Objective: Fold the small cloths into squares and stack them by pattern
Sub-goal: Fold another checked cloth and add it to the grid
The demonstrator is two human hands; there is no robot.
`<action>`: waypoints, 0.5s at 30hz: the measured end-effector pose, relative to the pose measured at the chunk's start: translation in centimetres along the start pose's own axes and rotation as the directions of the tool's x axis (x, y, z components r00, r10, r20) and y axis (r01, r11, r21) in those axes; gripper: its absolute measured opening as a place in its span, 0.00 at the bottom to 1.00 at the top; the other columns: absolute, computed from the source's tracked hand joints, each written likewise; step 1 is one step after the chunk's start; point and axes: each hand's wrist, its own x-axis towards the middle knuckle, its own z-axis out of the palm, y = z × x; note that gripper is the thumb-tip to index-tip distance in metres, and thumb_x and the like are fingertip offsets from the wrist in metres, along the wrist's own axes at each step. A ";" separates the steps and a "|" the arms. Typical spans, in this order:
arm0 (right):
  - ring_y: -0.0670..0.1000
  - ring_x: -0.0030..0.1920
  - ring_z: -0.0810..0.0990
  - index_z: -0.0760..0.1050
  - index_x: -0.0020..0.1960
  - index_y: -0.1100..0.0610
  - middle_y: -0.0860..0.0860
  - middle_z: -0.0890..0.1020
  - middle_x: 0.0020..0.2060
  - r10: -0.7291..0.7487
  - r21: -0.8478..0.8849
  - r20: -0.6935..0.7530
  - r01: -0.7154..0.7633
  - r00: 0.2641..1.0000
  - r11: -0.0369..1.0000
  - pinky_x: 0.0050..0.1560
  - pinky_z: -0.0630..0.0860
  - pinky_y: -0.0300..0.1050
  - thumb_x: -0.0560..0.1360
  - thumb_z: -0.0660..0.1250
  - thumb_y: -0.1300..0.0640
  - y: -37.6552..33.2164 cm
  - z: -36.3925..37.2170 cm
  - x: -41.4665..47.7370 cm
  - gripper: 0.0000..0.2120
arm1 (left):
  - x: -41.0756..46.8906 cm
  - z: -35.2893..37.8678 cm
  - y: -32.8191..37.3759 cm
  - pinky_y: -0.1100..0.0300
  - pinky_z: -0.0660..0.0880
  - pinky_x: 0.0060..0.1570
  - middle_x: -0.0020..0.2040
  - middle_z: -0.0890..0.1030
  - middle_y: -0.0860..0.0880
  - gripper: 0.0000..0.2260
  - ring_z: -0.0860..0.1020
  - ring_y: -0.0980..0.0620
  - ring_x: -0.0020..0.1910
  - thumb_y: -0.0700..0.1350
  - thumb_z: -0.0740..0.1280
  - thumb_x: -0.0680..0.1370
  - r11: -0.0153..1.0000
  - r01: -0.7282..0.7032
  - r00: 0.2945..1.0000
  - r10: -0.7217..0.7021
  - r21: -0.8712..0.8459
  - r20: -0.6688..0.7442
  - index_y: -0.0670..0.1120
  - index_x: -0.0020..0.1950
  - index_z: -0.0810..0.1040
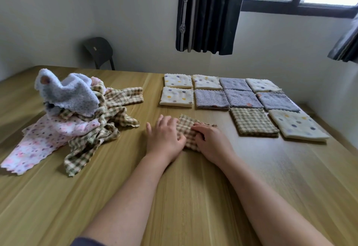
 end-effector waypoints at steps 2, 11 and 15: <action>0.51 0.62 0.76 0.80 0.59 0.51 0.45 0.79 0.62 0.049 -0.071 -0.068 -0.054 0.996 0.996 0.55 0.71 0.43 0.77 0.60 0.54 -0.1 -0.3 0.0 0.14 | 0.0 -0.1 -0.6 0.42 0.56 0.72 0.68 0.70 0.49 0.18 0.65 0.48 0.70 0.50 0.63 0.78 0.998 0.065 0.986 -0.060 0.025 -0.156 0.49 0.67 0.70; 0.54 0.50 0.76 0.80 0.47 0.54 0.50 0.81 0.48 0.033 -0.193 -0.231 -0.078 0.973 0.978 0.43 0.65 0.45 0.76 0.59 0.52 0.4 0.1 0.3 0.12 | -0.1 0.2 0.4 0.57 0.60 0.50 0.48 0.77 0.52 0.06 0.74 0.52 0.51 0.48 0.63 0.78 0.973 -0.221 0.964 0.207 -0.070 -0.166 0.49 0.49 0.79; 0.52 0.52 0.75 0.80 0.50 0.54 0.49 0.80 0.49 0.081 -0.172 -0.197 -0.116 0.977 0.978 0.42 0.66 0.43 0.76 0.60 0.53 0.5 0.1 0.4 0.12 | 0.1 0.3 0.1 0.56 0.59 0.60 0.58 0.76 0.56 0.11 0.73 0.55 0.59 0.51 0.59 0.79 0.985 -0.160 0.984 0.155 -0.059 -0.084 0.53 0.58 0.78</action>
